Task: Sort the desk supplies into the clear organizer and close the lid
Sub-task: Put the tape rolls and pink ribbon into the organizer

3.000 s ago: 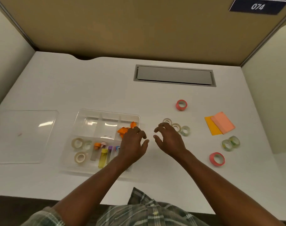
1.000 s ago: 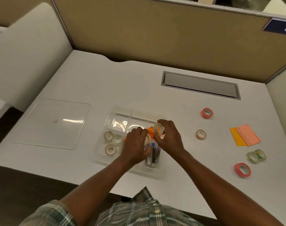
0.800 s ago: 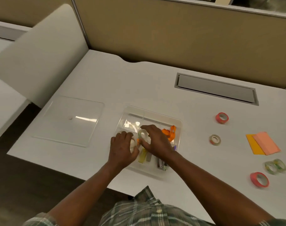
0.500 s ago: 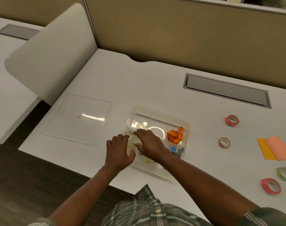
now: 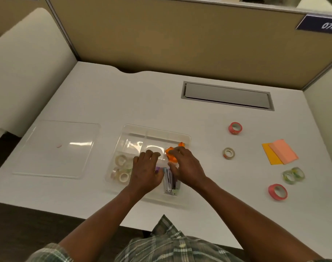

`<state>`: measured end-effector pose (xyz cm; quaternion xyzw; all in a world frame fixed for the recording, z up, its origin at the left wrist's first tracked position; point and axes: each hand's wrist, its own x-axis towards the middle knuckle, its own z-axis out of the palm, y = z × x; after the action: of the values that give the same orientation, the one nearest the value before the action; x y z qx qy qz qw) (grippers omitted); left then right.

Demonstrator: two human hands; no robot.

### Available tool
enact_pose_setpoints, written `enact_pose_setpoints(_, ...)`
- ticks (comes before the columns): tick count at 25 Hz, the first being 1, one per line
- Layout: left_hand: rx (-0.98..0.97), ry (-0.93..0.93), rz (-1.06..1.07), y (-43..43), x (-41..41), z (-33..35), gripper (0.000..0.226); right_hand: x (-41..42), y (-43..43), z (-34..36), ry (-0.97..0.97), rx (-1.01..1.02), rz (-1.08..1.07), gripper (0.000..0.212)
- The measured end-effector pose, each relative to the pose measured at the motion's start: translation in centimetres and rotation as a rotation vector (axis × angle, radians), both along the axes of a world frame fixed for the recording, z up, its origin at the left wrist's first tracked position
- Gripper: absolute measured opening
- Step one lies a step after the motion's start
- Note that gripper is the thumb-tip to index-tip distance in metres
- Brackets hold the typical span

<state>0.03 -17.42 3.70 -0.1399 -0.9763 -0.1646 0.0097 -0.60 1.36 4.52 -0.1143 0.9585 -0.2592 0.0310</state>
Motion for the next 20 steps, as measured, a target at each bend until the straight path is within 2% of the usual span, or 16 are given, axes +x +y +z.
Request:
enact_pose_setpoints(7,-0.002,-0.008,-0.291,13.5,-0.8,-0.1,0.047,4.5,12.4,-0.1,-0.014,0.052,-0.224,0.042)
enact_pose_setpoints(12,-0.179,-0.129,-0.474,21.8,-0.9,-1.6,0.058,8.3,20.5,-0.9,-0.06,0.112,-0.365,0.043)
enact_pose_setpoints(16,-0.353,-0.193,-0.526,26.2,-1.2,-3.2,0.066,10.7,25.7,-1.9,-0.126,0.255,-0.556,0.053)
enact_pose_setpoints(20,-0.437,-0.263,-0.488,28.4,-1.8,-4.0,0.067,12.6,29.8,-3.1,-0.309,0.341,-0.711,0.068)
